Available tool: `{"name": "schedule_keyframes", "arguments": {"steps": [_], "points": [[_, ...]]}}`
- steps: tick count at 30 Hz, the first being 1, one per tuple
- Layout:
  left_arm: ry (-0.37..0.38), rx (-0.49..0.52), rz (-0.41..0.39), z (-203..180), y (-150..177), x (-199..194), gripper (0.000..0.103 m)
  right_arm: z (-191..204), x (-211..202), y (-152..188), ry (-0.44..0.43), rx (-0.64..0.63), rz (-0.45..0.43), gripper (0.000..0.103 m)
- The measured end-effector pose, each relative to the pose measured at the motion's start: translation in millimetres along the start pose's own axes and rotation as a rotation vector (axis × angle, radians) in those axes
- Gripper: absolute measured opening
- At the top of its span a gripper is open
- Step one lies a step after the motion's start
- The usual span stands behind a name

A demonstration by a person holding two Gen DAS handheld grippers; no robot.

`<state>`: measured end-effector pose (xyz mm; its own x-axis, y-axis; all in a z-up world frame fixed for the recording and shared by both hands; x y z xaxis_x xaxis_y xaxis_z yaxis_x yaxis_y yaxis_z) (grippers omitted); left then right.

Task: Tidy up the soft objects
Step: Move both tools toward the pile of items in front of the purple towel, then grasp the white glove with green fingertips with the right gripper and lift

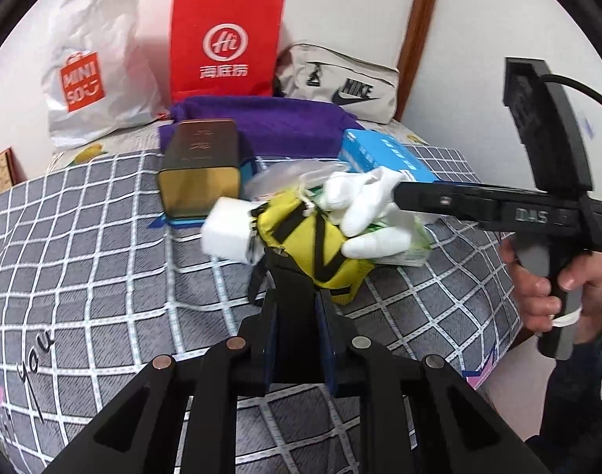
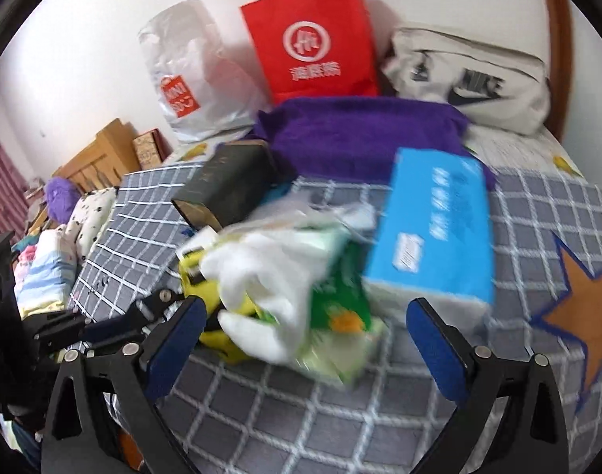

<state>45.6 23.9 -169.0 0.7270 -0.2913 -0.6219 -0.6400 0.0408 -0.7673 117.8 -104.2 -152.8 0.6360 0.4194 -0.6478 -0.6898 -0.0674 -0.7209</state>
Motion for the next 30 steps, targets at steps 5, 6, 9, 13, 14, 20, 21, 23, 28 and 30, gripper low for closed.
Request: {"name": "schedule_keyframes", "arguments": {"steps": [5,6,9,13,14,20,21,23,28,30], "points": [[-0.03,-0.04,0.014,17.4,4.0,-0.3,0.018,12.8,34.2,4.2,-0.019,-0.044,0.059,0.064],[-0.032,-0.045,0.014,19.8,3.8,-0.5,0.018,14.1,38.4,6.3,-0.031,-0.042,0.067,0.061],[-0.047,-0.073,0.015,28.5,1.4,-0.3,0.018,16.4,39.0,7.4,-0.067,-0.024,0.052,0.042],[-0.042,-0.1,0.003,33.5,-7.0,-0.7,0.018,15.3,32.0,6.4,-0.088,-0.013,0.049,0.024],[-0.041,-0.1,0.0,33.5,-9.8,-0.8,0.018,15.4,27.7,5.5,-0.095,-0.007,0.047,0.023],[-0.049,-0.102,-0.015,34.7,-29.3,-2.1,0.018,15.2,-3.3,-3.5,-0.096,-0.004,0.029,0.02],[-0.045,-0.101,-0.019,34.2,-33.7,-2.5,0.018,15.4,-7.8,-5.6,-0.1,-0.003,0.025,0.019],[-0.047,-0.104,-0.027,34.2,-41.0,-3.1,0.018,15.8,-19.4,-13.2,-0.103,-0.003,0.005,0.019],[-0.055,-0.096,-0.043,32.5,-61.5,-3.7,0.018,13.9,-41.1,-33.5,-0.091,-0.024,-0.043,0.019],[-0.053,-0.101,-0.049,32.7,-68.4,-3.3,0.018,10.0,-45.1,-41.2,-0.073,-0.031,-0.056,0.019]]}}
Point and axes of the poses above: each gripper's, at about its wrist camera, not at the fingertips, and x roughly the way its jaws point, z to its left, y to its underside, the point moved 9 cm from there along x, roughly the way its jaws point, and after that the axes turned 8 degrees about -z, right-handed, at the moved point
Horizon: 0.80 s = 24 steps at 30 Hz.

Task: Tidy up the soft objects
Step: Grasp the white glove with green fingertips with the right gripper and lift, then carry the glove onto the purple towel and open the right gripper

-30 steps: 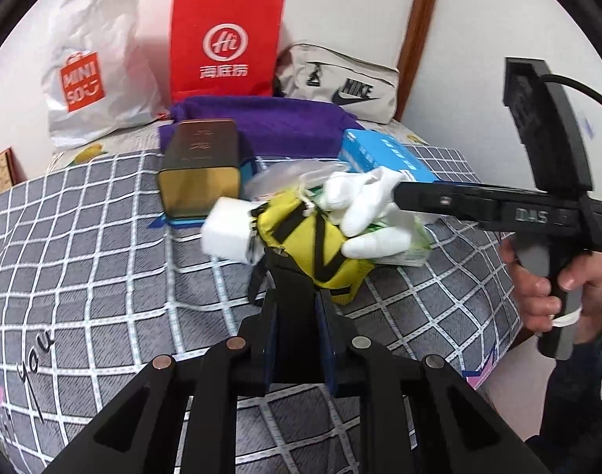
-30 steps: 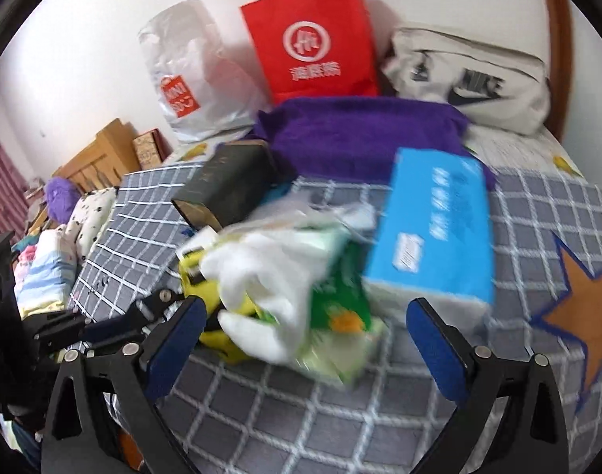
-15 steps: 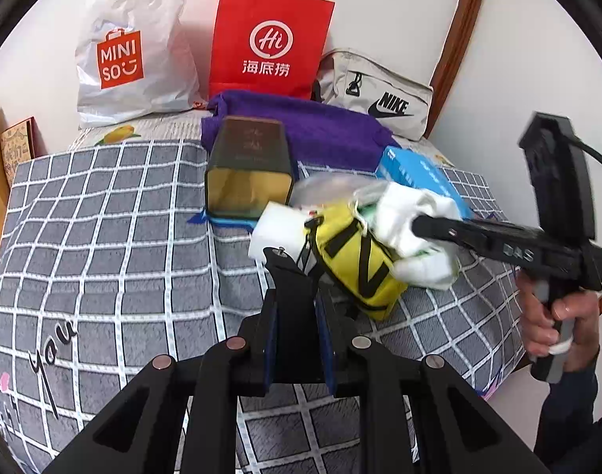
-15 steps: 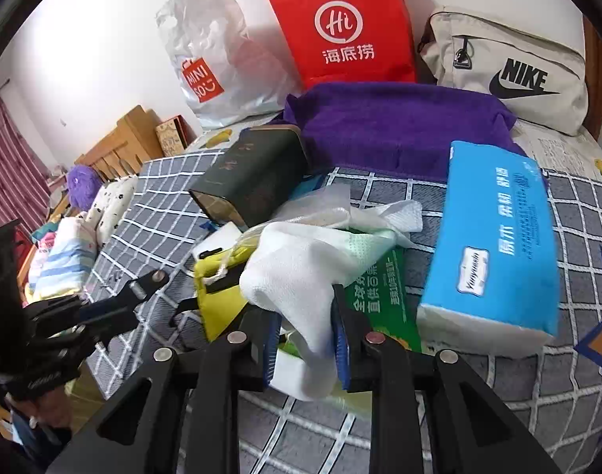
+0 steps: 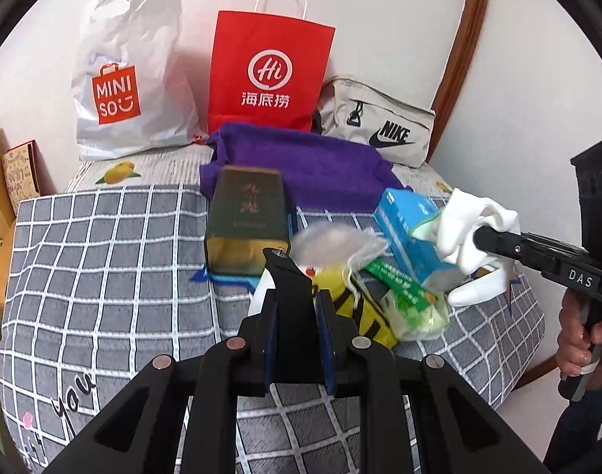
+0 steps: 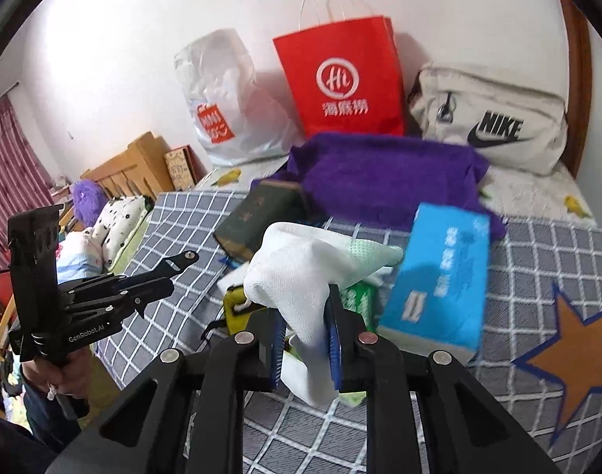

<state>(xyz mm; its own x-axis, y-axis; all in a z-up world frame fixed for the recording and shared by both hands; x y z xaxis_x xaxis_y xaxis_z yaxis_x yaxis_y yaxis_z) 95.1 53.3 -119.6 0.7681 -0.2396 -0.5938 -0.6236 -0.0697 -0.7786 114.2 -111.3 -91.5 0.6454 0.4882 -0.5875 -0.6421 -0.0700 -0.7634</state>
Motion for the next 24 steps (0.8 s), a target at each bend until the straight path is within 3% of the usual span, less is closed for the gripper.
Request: {"name": "schedule_keyframes", "arguments": {"steps": [13,24], "points": [[0.01,0.008,-0.012,-3.2,-49.0,24.8,0.018,-35.3,2.5,-48.7,0.054,0.002,-0.051,0.018],[-0.004,0.032,-0.024,0.8,-94.4,60.1,0.018,-66.6,32.9,-89.1,0.092,-0.011,-0.062,0.019]]}}
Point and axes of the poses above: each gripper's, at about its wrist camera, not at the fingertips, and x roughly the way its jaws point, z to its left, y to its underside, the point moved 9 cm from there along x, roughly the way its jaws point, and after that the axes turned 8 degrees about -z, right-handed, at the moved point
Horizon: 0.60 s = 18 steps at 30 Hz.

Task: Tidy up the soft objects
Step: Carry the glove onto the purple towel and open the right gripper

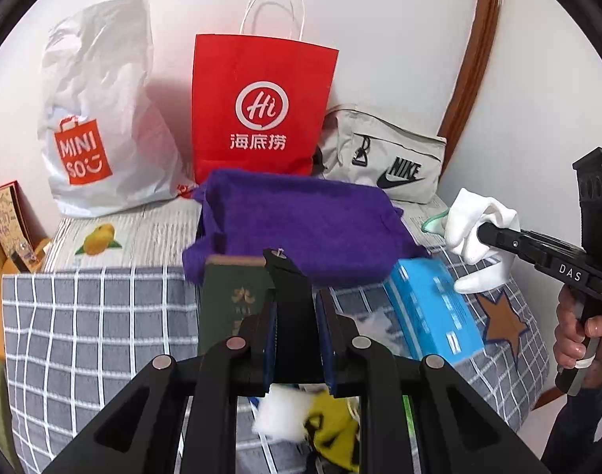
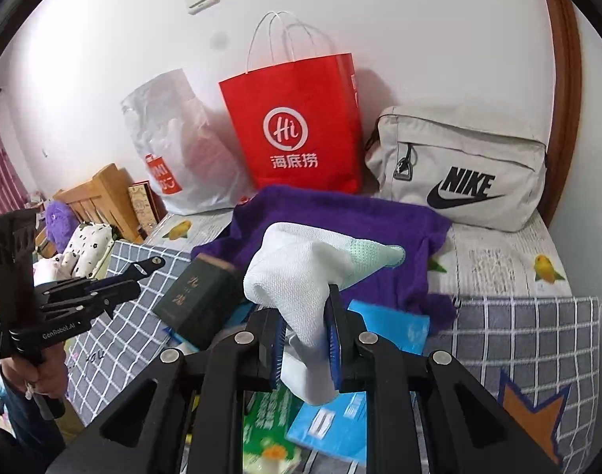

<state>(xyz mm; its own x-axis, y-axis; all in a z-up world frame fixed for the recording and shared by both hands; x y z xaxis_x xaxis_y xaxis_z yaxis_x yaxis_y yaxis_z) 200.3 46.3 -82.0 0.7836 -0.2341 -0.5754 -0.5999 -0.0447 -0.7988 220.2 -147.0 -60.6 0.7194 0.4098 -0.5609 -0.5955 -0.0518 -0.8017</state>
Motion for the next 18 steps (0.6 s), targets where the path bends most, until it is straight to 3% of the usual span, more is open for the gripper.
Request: {"name": "schedule_keyframes", "arguments": {"steps": [18], "points": [[0.0,0.018,0.031,16.2,-74.5,97.0,0.018,-51.3,102.2,-47.6,0.045,-0.005,0.038,0.019]]}}
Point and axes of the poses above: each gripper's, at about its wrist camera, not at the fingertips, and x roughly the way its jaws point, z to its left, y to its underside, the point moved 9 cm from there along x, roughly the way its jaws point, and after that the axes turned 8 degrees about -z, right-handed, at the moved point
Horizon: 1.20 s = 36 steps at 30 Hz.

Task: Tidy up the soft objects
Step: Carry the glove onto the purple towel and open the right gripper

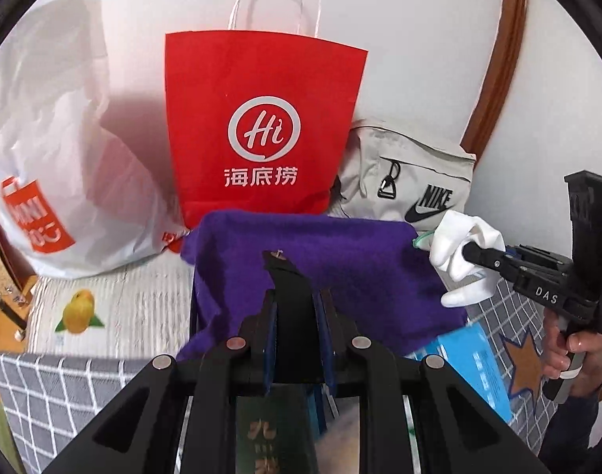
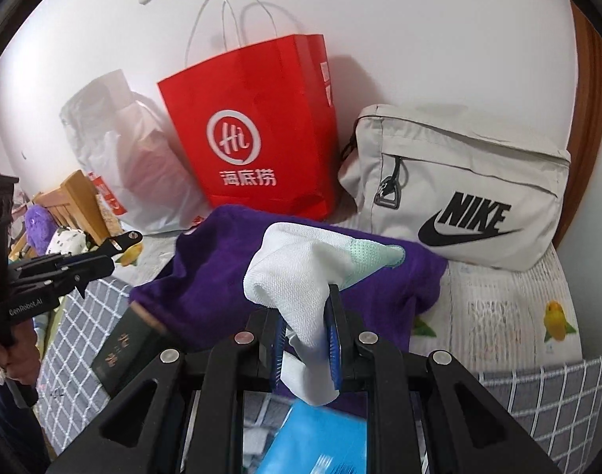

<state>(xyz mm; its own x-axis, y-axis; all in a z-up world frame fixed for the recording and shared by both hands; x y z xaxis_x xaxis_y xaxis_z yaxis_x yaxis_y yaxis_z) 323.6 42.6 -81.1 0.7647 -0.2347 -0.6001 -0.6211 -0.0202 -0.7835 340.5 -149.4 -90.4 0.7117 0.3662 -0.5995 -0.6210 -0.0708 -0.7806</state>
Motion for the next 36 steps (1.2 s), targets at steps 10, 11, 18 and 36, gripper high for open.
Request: {"name": "schedule_keyframes", "arguments": {"steps": [10,11,18,36], "points": [[0.025,-0.017,0.071,3.9,-13.7,74.1,0.018,-29.5,62.6,-9.2,0.022,-0.007,0.068,0.019],[0.022,-0.013,0.076,4.4,-14.9,80.5,0.018,-31.8,68.6,-8.3,0.022,-0.006,0.077,0.019],[-0.001,-0.04,0.142,18.7,-14.7,124.9,0.018,-41.4,102.6,8.7,0.034,0.001,0.164,0.019],[-0.018,-0.095,0.237,41.3,5.4,173.7,0.018,-57.7,98.1,20.3,0.068,-0.068,0.226,0.05]]}}
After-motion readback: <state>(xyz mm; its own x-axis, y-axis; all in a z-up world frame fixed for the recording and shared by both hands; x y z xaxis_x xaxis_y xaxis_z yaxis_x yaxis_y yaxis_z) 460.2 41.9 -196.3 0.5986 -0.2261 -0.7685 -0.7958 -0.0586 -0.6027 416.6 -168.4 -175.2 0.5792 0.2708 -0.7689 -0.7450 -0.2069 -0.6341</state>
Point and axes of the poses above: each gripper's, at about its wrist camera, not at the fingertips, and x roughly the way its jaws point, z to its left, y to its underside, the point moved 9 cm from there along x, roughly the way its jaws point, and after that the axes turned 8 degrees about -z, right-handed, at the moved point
